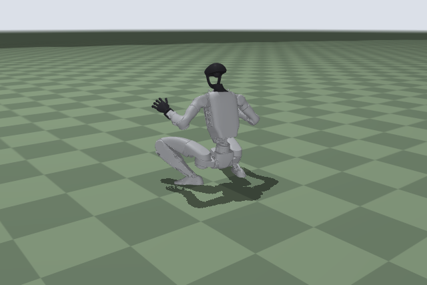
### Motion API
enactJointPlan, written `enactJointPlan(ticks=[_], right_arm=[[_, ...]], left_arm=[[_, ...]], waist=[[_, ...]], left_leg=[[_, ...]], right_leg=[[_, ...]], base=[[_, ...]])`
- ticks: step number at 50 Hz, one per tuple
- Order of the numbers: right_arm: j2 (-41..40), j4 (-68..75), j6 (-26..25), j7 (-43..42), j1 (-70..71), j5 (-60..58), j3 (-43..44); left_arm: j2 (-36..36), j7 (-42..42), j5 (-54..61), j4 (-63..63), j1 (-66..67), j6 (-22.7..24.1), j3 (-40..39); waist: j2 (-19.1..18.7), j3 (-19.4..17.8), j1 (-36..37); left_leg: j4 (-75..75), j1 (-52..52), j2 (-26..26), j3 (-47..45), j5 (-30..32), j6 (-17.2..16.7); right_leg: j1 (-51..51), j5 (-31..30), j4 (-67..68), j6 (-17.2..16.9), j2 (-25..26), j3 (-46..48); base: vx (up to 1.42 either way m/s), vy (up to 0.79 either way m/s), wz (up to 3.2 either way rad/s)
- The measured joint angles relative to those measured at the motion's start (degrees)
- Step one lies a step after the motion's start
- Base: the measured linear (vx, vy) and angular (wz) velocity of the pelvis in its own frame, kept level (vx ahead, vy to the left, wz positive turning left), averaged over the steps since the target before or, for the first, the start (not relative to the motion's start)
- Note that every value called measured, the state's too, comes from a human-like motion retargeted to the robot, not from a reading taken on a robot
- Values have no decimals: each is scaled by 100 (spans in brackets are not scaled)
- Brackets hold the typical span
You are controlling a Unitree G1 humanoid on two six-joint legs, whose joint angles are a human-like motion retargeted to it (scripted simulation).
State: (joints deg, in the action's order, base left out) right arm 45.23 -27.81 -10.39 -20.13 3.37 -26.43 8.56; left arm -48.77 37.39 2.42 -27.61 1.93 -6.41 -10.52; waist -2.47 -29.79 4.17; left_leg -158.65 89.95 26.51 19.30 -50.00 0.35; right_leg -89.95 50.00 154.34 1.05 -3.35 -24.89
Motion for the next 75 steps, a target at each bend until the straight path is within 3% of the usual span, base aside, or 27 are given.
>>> enactJointPlan(ticks=[10, 44, 75], right_arm=[[-21, -49, -7, -91, 110, 49, -60], [97, -4, 66, -150, 164, 499, -745], [194, -105, 72, 1, 159, 604, -879]], left_arm=[[-33, -115, -10, 33, 31, -18, -37], [-311, -11, 237, -11, 261, 141, 627], [-411, -222, 562, -233, 592, -4, 402]], waist=[[2, 0, 1], [148, 0, -281], [314, 0, -578]], left_leg=[[187, 0, 111, -232, 0, 55], [-17, 0, 41, -252, 0, 161], [-94, 0, -125, -261, 0, 224]], right_leg=[[0, 0, -215, 47, -128, 123], [0, 0, 9, -354, 190, -290], [0, 0, 148, -439, 221, -502]], base=[[0, 0, 0], [0, 0, 0], [0, 0, 1]])
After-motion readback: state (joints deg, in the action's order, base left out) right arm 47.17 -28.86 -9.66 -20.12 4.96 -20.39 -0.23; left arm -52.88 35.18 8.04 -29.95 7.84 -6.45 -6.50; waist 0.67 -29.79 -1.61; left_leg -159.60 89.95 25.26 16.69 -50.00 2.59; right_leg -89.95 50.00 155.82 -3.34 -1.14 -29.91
